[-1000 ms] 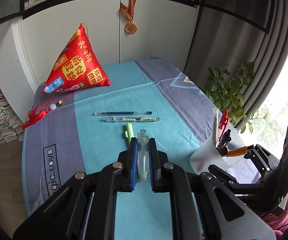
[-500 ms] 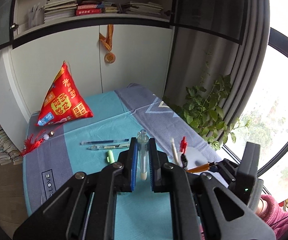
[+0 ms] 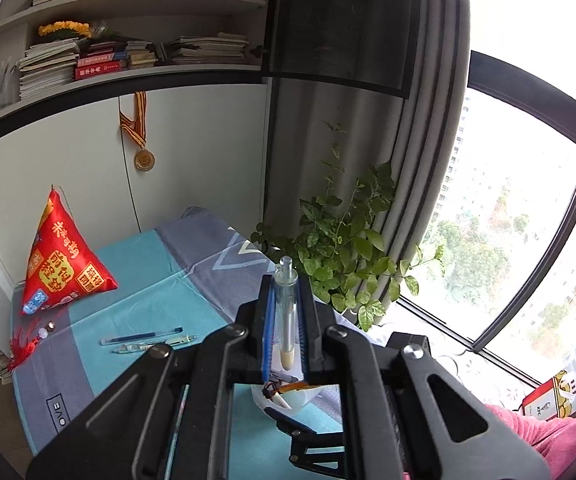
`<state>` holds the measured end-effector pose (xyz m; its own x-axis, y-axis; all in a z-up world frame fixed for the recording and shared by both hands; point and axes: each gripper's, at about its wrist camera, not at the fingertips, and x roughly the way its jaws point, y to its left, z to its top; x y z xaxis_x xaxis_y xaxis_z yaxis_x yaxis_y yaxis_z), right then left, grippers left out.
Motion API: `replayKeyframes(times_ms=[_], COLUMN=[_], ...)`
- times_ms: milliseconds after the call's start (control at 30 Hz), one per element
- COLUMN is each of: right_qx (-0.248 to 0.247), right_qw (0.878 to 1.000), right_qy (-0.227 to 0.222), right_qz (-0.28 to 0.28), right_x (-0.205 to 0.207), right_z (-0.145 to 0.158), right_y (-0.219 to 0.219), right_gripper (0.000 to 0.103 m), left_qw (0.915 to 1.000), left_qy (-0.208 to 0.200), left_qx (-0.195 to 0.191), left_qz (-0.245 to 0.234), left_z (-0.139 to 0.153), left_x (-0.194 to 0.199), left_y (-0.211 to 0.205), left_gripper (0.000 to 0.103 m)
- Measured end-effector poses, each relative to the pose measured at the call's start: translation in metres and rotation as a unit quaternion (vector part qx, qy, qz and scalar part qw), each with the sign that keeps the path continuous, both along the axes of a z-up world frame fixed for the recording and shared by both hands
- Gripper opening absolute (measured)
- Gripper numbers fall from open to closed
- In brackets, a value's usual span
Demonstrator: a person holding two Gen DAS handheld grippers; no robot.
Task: Organize stationery
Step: 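Lower the clear pen into the cup with the left tool and release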
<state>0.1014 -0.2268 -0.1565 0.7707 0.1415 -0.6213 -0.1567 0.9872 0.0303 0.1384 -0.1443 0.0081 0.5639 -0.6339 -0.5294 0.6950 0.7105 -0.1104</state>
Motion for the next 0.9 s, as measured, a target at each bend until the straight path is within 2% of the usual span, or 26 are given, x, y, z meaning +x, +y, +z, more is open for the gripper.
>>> replayKeyframes(times_ms=[333, 633, 900], right_qx=[0.001, 0.002, 0.002], right_qw=[1.000, 1.000, 1.000], right_qy=[0.000, 0.000, 0.000], right_qz=[0.000, 0.000, -0.001], right_x=[0.002, 0.003, 0.004], right_z=[0.000, 0.000, 0.000], right_y=[0.000, -0.001, -0.002], right_gripper=[0.070, 0.070, 0.070], left_qw=[0.9975, 0.9974, 0.9974], left_qy=[0.062, 0.055, 0.062], left_qx=[0.035, 0.046, 0.035], left_qz=[0.001, -0.003, 0.007], left_z=[-0.040, -0.042, -0.041], left_x=[0.027, 0.022, 0.023], left_y=[-0.016, -0.018, -0.008], left_gripper=[0.009, 0.009, 0.010])
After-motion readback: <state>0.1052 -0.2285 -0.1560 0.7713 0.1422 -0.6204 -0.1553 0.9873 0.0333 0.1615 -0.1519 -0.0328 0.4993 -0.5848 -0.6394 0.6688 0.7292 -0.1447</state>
